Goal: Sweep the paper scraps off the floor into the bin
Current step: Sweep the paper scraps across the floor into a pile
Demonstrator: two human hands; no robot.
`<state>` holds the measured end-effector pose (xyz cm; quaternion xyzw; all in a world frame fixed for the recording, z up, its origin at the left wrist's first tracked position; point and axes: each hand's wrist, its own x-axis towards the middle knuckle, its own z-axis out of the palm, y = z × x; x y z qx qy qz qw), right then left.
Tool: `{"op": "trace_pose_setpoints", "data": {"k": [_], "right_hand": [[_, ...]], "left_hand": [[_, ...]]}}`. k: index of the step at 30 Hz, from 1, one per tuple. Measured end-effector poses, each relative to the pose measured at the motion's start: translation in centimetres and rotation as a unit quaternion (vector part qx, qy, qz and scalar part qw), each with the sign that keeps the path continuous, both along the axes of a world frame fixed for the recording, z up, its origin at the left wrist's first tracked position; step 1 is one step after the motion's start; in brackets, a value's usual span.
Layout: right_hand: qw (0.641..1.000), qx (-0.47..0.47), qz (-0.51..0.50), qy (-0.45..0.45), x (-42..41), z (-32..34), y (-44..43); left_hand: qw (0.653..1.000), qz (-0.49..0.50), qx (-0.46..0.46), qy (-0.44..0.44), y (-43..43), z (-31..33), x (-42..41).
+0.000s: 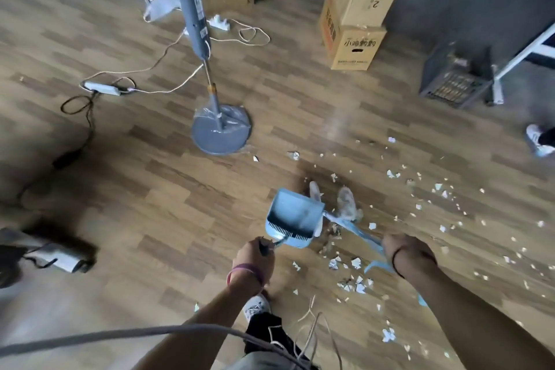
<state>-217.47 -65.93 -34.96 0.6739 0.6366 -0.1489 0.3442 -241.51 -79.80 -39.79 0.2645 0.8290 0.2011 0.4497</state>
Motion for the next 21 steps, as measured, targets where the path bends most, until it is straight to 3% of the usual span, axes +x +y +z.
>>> {"op": "trace_pose_setpoints", "data": {"k": [4, 9, 21], "right_hand": [[0.997, -0.004, 0.076, -0.024, -0.4, -0.9, -2.4], [0.985, -0.006, 0.17, 0.018, -3.7, -1.8, -8.9], [0.916, -0.1, 0.373, 0.108, -12.2, -3.7, -26.7]], "left_hand": [[0.998, 0.059, 0.003, 0.009, -5.5, 0.4, -0.4], [0.987, 0.159, -0.017, 0.033, -15.0, 1.5, -1.8], [0.917, 0.379, -0.096, 0.073, -38.0, 2.8, -2.4]]}}
